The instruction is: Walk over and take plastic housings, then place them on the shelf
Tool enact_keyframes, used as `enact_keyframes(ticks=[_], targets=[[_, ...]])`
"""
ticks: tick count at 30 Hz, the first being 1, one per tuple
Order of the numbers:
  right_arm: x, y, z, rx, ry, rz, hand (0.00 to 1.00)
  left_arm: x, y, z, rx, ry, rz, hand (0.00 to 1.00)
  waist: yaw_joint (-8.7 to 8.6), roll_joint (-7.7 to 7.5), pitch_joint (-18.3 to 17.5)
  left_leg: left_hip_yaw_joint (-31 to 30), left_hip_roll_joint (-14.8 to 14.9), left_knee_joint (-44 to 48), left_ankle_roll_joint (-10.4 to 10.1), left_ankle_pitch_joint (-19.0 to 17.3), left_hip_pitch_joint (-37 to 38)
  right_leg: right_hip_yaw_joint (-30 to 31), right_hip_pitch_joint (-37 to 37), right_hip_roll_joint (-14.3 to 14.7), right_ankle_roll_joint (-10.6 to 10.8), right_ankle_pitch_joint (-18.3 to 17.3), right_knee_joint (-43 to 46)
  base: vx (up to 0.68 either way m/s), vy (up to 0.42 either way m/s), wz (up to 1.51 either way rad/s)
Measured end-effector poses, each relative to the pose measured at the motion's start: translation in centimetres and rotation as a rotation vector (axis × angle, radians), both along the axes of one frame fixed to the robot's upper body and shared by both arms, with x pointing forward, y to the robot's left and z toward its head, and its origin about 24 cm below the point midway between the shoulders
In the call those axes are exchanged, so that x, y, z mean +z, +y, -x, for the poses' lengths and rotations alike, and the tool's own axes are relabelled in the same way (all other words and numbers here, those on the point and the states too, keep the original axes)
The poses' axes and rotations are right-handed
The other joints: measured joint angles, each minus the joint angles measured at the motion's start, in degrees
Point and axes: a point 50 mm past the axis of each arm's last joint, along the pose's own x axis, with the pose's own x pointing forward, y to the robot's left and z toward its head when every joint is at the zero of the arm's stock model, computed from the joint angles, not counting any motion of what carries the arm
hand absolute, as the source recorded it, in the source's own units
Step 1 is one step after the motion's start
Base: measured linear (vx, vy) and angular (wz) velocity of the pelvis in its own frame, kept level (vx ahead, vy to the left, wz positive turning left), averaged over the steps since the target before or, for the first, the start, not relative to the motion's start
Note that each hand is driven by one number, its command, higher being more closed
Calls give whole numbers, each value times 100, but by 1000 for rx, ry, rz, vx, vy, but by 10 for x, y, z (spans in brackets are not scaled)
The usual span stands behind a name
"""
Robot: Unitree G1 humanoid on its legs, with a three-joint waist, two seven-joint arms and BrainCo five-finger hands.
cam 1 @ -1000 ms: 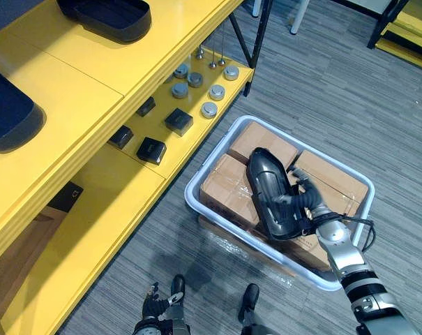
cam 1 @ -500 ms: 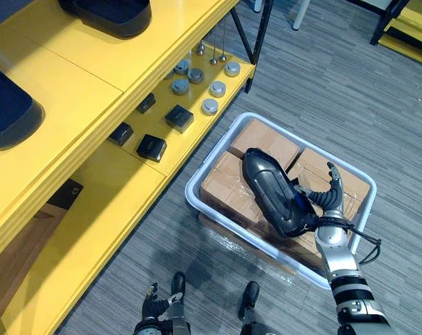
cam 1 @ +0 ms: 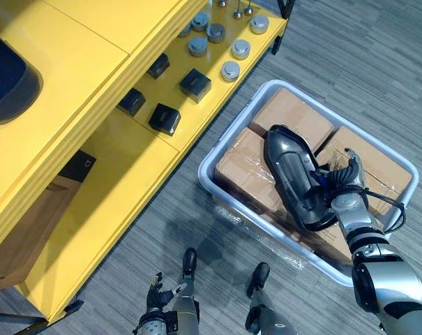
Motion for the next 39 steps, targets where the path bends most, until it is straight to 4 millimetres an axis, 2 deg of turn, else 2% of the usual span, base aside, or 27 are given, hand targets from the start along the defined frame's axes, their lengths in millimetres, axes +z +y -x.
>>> enact_keyframes(ticks=[3, 8, 11, 12, 15, 17, 19, 21, 26, 31, 34, 39], targets=[[1, -7, 0, 10, 48, 25, 100, 2, -1, -4, -6, -12, 3, 0, 43, 13, 26, -21, -21, 3, 2, 1, 1, -11, 0, -26, 31, -20, 33, 9, 25, 4], [-6, -6, 1, 40, 122, 105, 100, 11, -4, -11, -12, -57, 12, 0, 51, 12, 36, -34, -27, 24, 3, 1, 20, -22, 28, -39, 38, -26, 51, 1, 4, 1], [-9, -1, 5, 84, 111, 195, 100, 39, -10, -25, -21, -201, 37, 0, 37, 11, 39, -36, -26, 30, 3, 0, 117, -24, 134, -39, 37, -28, 51, 0, 0, 0], [-13, 3, 8, 102, 103, 226, 100, 56, -14, -30, -25, -281, 51, 0, 18, 10, 38, -33, -27, 21, 4, -2, 198, -22, 206, -42, 44, -36, 50, 0, 0, 0], [-19, 15, 16, 152, 70, 276, 100, 93, -21, -41, -48, -449, 73, 0, -112, 0, 24, 3, -27, -27, 9, 0, 308, 12, 277, -44, 56, -46, 51, -10, 18, -5], [-26, 25, 23, 184, 53, 304, 100, 107, -23, -44, -61, -509, 78, 0, -184, -6, -13, 104, -23, -30, 7, -4, 423, 67, 354, -43, 60, -49, 46, -1, 35, -15], [-37, 34, 31, 210, 46, 307, 100, 115, -24, -47, -72, -544, 80, 0, -249, -16, -183, 168, -15, -30, 3, -26, 507, 134, 399, -35, 62, -50, 34, 27, 31, -20], [-44, 43, 40, 234, 31, 321, 100, 133, -30, -59, -115, -611, 75, 0, -275, -61, -353, 344, 5, -30, -8, -65, 739, 286, 538, -13, 62, -49, 12, 23, 37, -36], [-56, 63, 52, 291, 13, 313, 100, 161, -45, -83, -197, -704, 138, 0, -462, -293, -1105, 684, 101, -31, -61, -220, 1100, 628, 718, 87, 59, -47, -69, 4, 33, -33], [-51, 73, 57, 318, -33, 303, 100, 170, -77, -102, -303, -693, 189, 0, -632, -306, -1423, 798, 139, -33, -94, -266, 1413, 722, 1005, 138, 31, -22, -165, -28, 36, -14], [-52, 84, 57, 342, -46, 281, 100, 155, -89, -109, -325, -599, 243, 0, -665, -309, -1630, 852, 189, -34, -108, -275, 1467, 777, 1028, 194, -2, 1, -184, -44, 26, -8], [-41, 112, 59, 418, -123, 265, 100, 130, -95, -114, -321, -450, 259, 0, -728, -307, -1684, 942, 219, -35, -110, -275, 1525, 858, 1026, 228, -39, 36, -187, -68, 30, -11]])
